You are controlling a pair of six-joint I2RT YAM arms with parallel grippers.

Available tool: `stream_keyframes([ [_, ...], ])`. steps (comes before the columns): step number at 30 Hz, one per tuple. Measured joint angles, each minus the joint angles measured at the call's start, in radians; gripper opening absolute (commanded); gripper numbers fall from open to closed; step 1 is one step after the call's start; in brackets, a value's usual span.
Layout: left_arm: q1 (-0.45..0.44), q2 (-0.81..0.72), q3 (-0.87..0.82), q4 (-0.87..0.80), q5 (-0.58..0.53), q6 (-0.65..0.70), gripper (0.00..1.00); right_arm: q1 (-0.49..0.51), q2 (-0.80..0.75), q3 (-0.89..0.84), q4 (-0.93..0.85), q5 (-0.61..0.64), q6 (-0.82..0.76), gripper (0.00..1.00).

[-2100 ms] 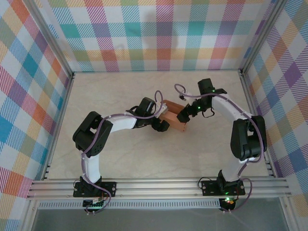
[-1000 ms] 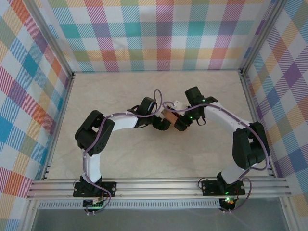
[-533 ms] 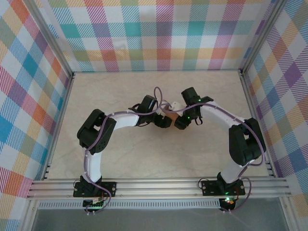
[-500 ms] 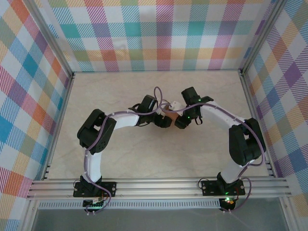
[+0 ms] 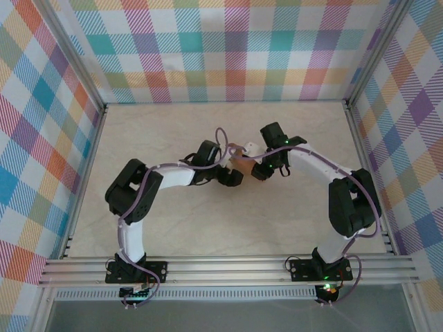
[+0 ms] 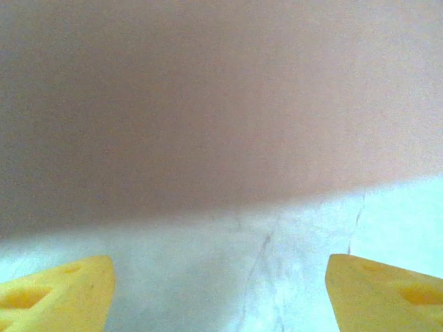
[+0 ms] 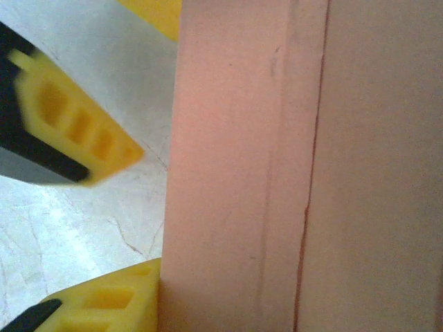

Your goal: Fold the paper box

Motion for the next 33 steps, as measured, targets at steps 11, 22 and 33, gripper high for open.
stream_keyframes([
  [11, 0.219, -0.204, -0.234, 0.149, 0.202, 0.027, 1.00, -0.031, 0.049, 0.070, -0.130, -0.183, -0.051, 0.27],
  [22, 0.268, -0.180, -0.151, 0.051, 0.534, 0.317, 0.98, -0.032, 0.048, 0.103, -0.197, -0.394, -0.089, 0.27],
  [33, 0.259, -0.179, -0.027, -0.282, 0.697, 0.631, 0.79, -0.032, 0.013, 0.103, -0.291, -0.536, -0.119, 0.26],
])
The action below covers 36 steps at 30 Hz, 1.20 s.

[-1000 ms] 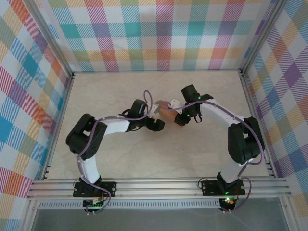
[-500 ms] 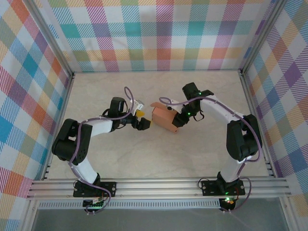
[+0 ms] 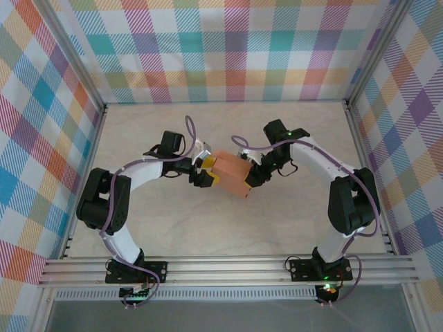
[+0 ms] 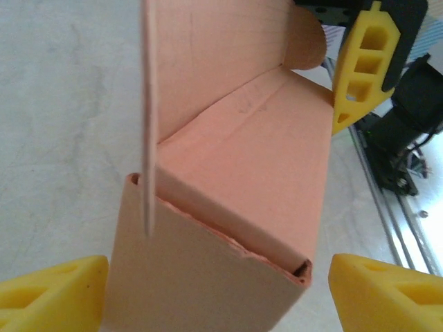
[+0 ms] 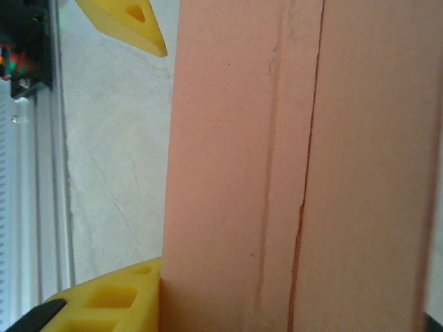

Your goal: Fold the paper box

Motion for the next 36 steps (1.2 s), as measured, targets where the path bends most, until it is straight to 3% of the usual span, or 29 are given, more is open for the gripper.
stream_keyframes([
  [6, -0.023, 0.000, 0.029, -0.085, 0.016, 0.077, 0.78, 0.000, -0.030, 0.000, -0.025, -0.040, -0.019, 0.23],
  [13, -0.053, 0.000, 0.044, -0.093, 0.006, 0.100, 0.55, 0.000, -0.060, 0.000, -0.053, -0.048, -0.032, 0.23],
  [21, -0.058, -0.008, 0.045, -0.107, 0.023, 0.132, 0.50, 0.000, -0.060, 0.000, -0.069, -0.058, -0.066, 0.23],
  [26, -0.059, -0.021, 0.045, -0.122, 0.021, 0.138, 0.34, 0.000, -0.060, 0.002, -0.077, -0.068, -0.070, 0.24],
  [30, -0.059, -0.024, 0.045, -0.129, 0.018, 0.146, 0.30, 0.000, -0.061, 0.002, -0.077, -0.067, -0.070, 0.34],
  [36, -0.071, -0.031, 0.045, -0.140, 0.017, 0.139, 0.30, -0.003, -0.064, 0.002, -0.041, -0.023, -0.052, 0.68],
])
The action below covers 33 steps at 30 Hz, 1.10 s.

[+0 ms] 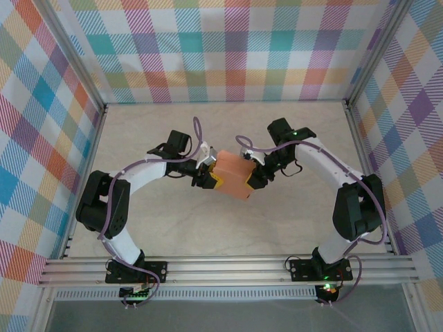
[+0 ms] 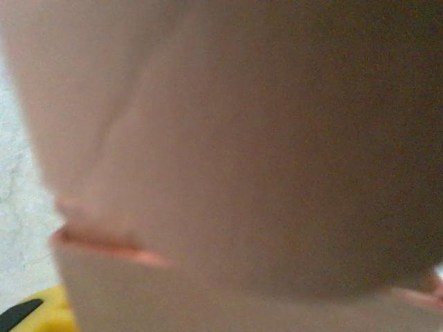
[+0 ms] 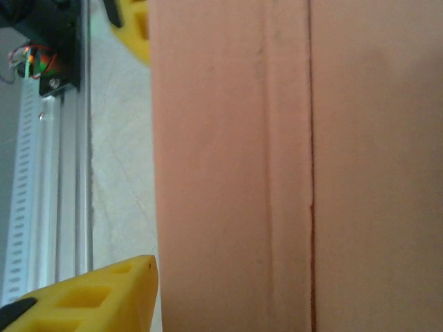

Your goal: Fold the paper box

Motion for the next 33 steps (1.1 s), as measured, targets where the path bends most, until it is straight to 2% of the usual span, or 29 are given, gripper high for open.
stream_keyframes([
  [1, -0.003, -0.004, 0.000, 0.005, -0.008, -0.008, 0.30, 0.000, -0.003, 0.000, 0.008, 0.007, 0.008, 0.72],
  [8, -0.019, -0.054, -0.054, 0.155, -0.074, -0.080, 0.27, 0.000, -0.062, -0.014, 0.062, 0.027, 0.037, 0.74],
  [9, -0.022, -0.056, -0.060, 0.179, -0.084, -0.091, 0.27, 0.000, -0.067, -0.018, 0.069, 0.036, 0.041, 0.81],
  [12, -0.034, -0.060, -0.090, 0.259, -0.120, -0.122, 0.27, -0.003, -0.075, -0.029, 0.090, 0.056, 0.056, 0.85],
  [19, -0.076, -0.065, -0.194, 0.440, -0.287, -0.206, 0.27, -0.017, -0.138, -0.081, 0.205, 0.124, 0.152, 0.90],
  [27, -0.111, -0.065, -0.320, 0.637, -0.466, -0.307, 0.27, -0.043, -0.219, -0.164, 0.342, 0.224, 0.316, 0.89],
  [33, -0.132, -0.065, -0.369, 0.734, -0.509, -0.355, 0.28, -0.095, -0.229, -0.197, 0.378, 0.286, 0.456, 0.76],
])
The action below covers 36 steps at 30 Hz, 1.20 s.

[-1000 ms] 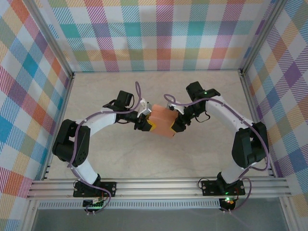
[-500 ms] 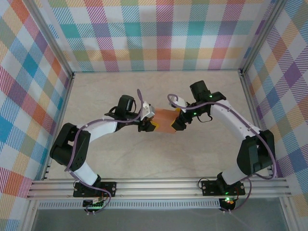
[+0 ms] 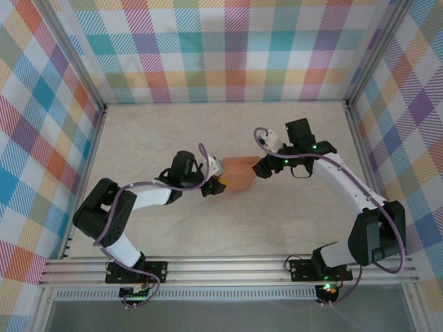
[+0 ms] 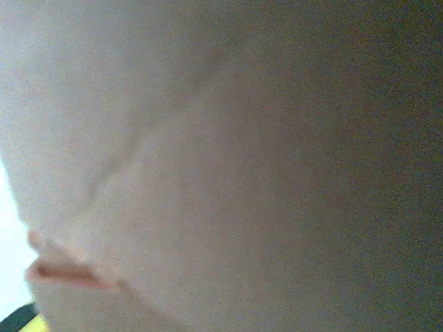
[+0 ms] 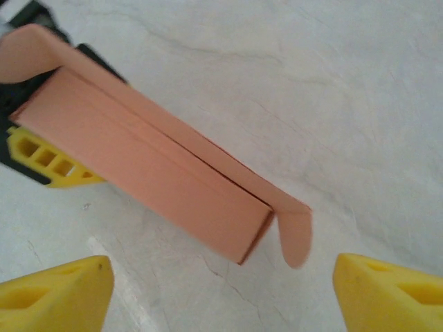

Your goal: Fold the paper box

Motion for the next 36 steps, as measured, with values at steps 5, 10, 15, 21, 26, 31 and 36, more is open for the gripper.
stream_keyframes([
  [5, 0.000, 0.000, -0.021, 0.027, -0.011, -0.003, 0.28, -0.053, 0.031, 0.004, -0.004, -0.013, 0.077, 0.56],
  [10, 0.000, 0.000, -0.022, 0.027, -0.011, -0.003, 0.28, -0.058, 0.120, 0.027, -0.017, -0.029, 0.087, 0.41],
  [15, 0.000, 0.000, -0.022, 0.026, -0.010, -0.003, 0.29, -0.058, 0.188, 0.072, -0.036, -0.037, 0.051, 0.41],
  [21, 0.000, 0.000, -0.022, 0.025, -0.010, -0.002, 0.29, -0.058, 0.253, 0.147, -0.063, -0.061, 0.004, 0.34],
  [26, 0.000, 0.000, -0.022, 0.025, -0.010, -0.002, 0.29, -0.058, 0.267, 0.156, -0.086, -0.080, -0.020, 0.24],
  [31, 0.000, 0.008, -0.017, 0.025, -0.007, -0.002, 0.29, -0.058, 0.282, 0.165, -0.101, -0.090, -0.033, 0.09],
  [36, 0.000, 0.015, -0.013, 0.026, -0.003, -0.003, 0.29, -0.057, 0.284, 0.165, -0.108, -0.096, -0.037, 0.20],
])
